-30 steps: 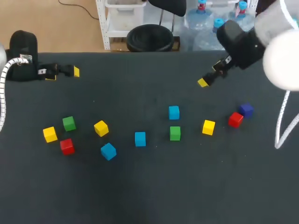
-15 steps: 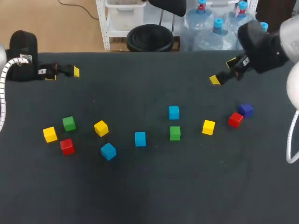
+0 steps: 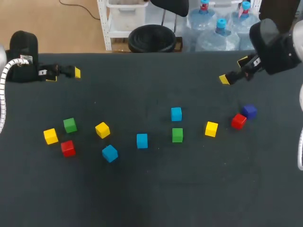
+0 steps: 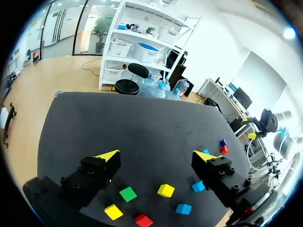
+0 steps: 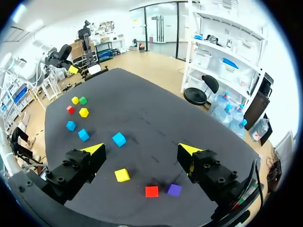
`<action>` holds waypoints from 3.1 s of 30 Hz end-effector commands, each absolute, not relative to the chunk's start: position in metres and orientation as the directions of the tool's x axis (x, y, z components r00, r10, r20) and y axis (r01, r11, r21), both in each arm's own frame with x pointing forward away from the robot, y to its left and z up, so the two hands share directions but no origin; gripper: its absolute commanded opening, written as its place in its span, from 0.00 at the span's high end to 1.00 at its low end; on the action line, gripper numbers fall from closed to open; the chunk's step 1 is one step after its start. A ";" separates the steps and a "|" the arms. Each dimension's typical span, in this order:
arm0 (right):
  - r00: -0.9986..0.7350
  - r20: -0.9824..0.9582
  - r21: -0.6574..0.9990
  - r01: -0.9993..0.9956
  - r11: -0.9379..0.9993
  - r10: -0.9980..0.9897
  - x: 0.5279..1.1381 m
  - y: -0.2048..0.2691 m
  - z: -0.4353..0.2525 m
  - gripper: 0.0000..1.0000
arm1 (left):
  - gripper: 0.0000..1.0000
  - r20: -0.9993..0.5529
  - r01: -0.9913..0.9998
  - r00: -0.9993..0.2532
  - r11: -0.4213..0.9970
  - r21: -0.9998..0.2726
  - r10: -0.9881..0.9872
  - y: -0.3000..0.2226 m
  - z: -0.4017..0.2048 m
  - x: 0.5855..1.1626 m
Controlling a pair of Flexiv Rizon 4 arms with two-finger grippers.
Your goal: Place the blue cubes, place green cubes on the blue cubes, place the yellow cubes on the green cubes, then place the red cubes on the yellow cubes, and place purple cube on the red cubes.
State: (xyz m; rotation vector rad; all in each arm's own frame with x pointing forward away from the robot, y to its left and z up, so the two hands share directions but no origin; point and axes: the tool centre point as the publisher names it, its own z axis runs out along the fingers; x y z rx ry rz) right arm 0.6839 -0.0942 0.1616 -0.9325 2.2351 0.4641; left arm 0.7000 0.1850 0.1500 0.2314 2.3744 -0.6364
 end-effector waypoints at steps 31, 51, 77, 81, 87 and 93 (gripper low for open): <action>-0.527 -0.692 0.049 -0.715 0.697 -0.493 0.681 -0.094 0.163 0.00 | 0.00 -0.538 0.750 -0.608 0.645 -0.147 0.584 0.175 0.228 0.674; -0.527 -0.692 0.049 -0.715 0.697 -0.493 0.681 -0.094 0.163 0.00 | 0.00 -0.268 0.963 -0.270 0.261 -0.071 0.925 0.108 0.222 0.657; -0.527 -0.692 0.049 -0.715 0.697 -0.493 0.681 -0.094 0.163 0.00 | 0.00 -0.246 0.962 -0.248 0.210 -0.173 0.937 0.065 0.163 0.648; -0.527 -0.692 0.049 -0.715 0.697 -0.493 0.681 -0.094 0.163 0.00 | 0.00 -0.300 0.946 -0.316 0.278 -0.164 0.900 0.067 0.166 0.650; -0.527 -0.692 0.049 -0.715 0.697 -0.493 0.681 -0.094 0.163 0.00 | 0.00 -0.337 0.931 -0.364 0.327 -0.164 0.868 0.069 0.170 0.651; -0.527 -0.692 0.049 -0.715 0.697 -0.493 0.681 -0.094 0.163 0.00 | 0.00 -0.337 0.931 -0.364 0.327 -0.164 0.868 0.069 0.170 0.651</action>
